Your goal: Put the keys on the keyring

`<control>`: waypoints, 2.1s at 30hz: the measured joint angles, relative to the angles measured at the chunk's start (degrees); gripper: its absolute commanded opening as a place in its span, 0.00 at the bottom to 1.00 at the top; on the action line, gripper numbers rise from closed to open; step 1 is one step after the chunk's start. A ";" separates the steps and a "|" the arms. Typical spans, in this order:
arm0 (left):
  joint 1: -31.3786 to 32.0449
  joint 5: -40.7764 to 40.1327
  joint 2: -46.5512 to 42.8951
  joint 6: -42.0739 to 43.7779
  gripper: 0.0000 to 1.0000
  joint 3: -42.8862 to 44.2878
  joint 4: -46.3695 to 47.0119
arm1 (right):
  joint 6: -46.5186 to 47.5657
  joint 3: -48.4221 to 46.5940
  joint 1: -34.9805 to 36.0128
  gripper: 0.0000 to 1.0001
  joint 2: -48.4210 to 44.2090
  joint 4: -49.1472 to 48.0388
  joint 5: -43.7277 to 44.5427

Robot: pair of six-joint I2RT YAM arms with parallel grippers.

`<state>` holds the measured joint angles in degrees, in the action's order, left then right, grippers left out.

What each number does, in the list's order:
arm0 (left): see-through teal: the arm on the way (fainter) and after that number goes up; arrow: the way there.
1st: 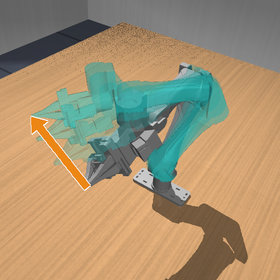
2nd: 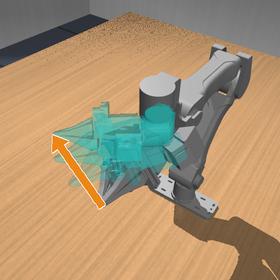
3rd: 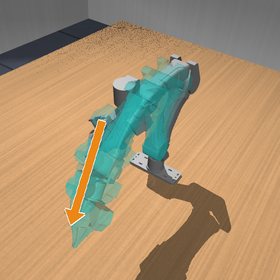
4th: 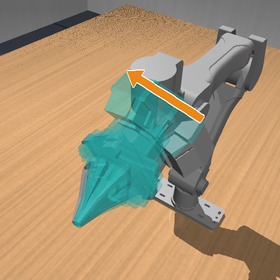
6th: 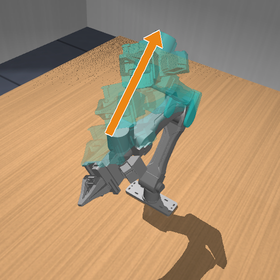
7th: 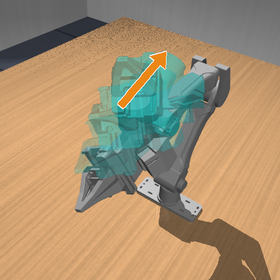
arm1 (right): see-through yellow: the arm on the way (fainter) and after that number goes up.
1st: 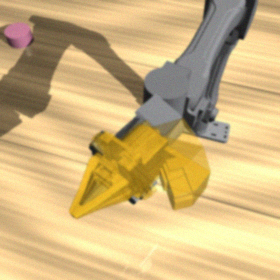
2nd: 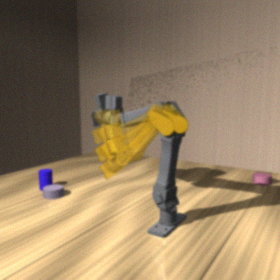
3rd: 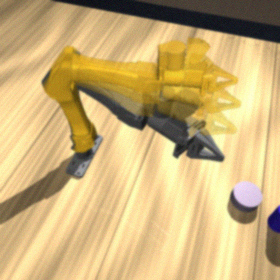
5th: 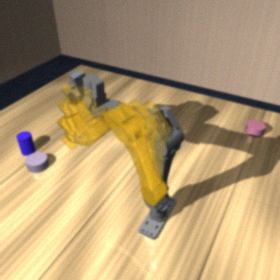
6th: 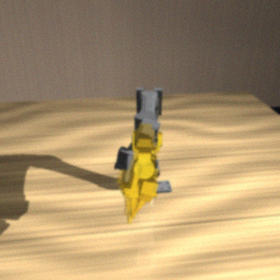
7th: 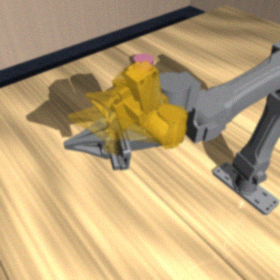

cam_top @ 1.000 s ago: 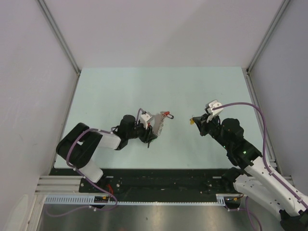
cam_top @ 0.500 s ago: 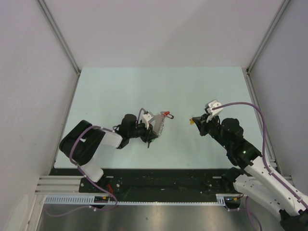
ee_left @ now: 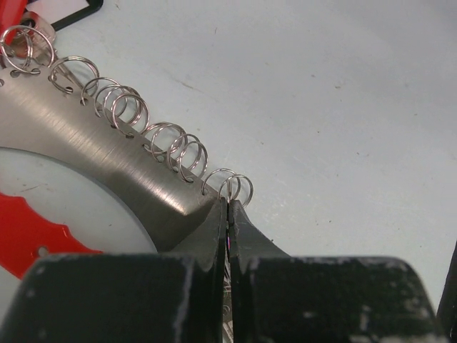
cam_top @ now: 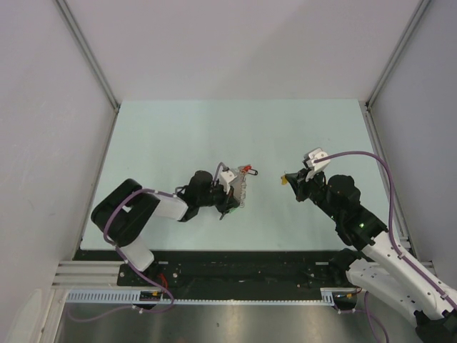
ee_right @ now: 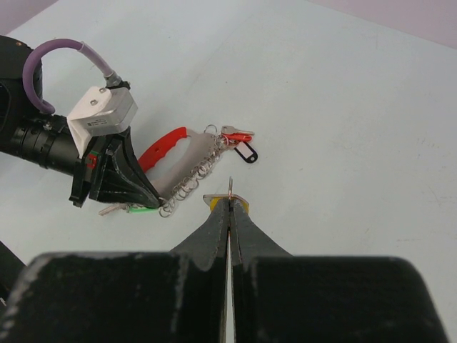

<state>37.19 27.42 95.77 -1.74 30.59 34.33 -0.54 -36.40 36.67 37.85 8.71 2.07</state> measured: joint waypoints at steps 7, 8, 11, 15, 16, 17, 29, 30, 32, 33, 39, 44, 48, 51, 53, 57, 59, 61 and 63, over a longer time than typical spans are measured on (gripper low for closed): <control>2.82 -3.34 -2.03 -0.81 0.00 2.62 -4.07 | 0.02 0.00 0.00 0.00 -0.02 0.00 0.00; 2.91 -3.80 -3.28 -0.70 0.01 2.91 -5.25 | 0.04 0.00 0.00 0.00 -0.02 0.00 -0.02; 3.23 -5.73 -7.65 0.35 0.01 4.24 -9.20 | 0.09 0.00 0.00 0.00 -0.04 -0.02 -0.31; 3.61 -9.11 -12.52 3.13 0.00 8.20 -15.65 | 0.11 0.00 0.00 0.00 -0.35 -0.07 -1.79; 3.74 -9.64 -13.29 3.87 0.00 9.27 -17.16 | 0.33 0.00 0.00 0.00 -0.42 -0.11 -2.38; 3.85 -10.19 -13.77 4.48 0.00 10.16 -18.40 | 0.52 0.02 0.00 0.00 -0.46 -0.13 -2.78; 4.22 -9.99 -18.69 17.03 0.00 25.27 -42.99 | 3.43 0.00 0.90 0.00 0.04 -0.42 -11.72; 4.22 -8.85 -19.45 18.34 0.00 26.05 -44.33 | 3.78 0.00 1.16 0.00 0.28 -0.42 -12.72; 4.22 -5.64 -22.01 21.92 0.00 27.34 -46.64 | 4.57 0.00 1.77 0.00 0.92 -0.50 -14.95; 4.26 -4.35 -23.08 23.41 0.00 27.41 -47.15 | 4.90 0.00 2.08 0.00 1.25 -0.52 -15.91; 4.33 2.34 -28.04 29.92 0.01 27.12 -48.68 | 7.17 -0.24 4.68 0.00 3.69 -0.90 -21.88; 4.33 4.81 -28.55 31.78 0.01 25.33 -48.63 | 8.35 -0.79 6.01 0.00 6.10 -1.75 -25.20; 4.33 5.90 -28.55 32.35 0.01 23.56 -48.39 | 8.37 -0.81 6.45 0.00 7.63 -2.56 -25.75; 4.37 5.88 -28.55 32.63 0.00 22.73 -47.98 | 8.11 -0.83 6.54 0.00 8.48 -3.56 -25.70; 4.55 5.70 -28.57 32.83 0.00 22.12 -47.28 | 7.76 -0.83 6.64 0.00 9.16 -4.26 -25.46; 5.51 4.24 -28.61 33.55 0.00 20.81 -45.55 | 6.10 -0.90 6.75 0.00 10.84 -4.98 -24.70; 6.05 2.99 -28.76 33.86 0.01 19.98 -44.72 | 5.09 -0.90 6.78 0.00 11.58 -5.55 -24.30; 6.60 1.51 -29.11 34.21 0.01 18.93 -43.82 | 4.11 -0.92 6.78 0.00 12.24 -6.38 -23.91; 7.10 -0.09 -29.57 34.60 0.01 17.88 -42.86 | 3.10 -0.92 6.78 0.00 12.76 -7.04 -23.71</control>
<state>44.29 27.33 66.19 32.86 48.47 -8.54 2.57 -37.32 43.44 50.61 1.67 -21.65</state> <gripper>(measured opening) 0.008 0.009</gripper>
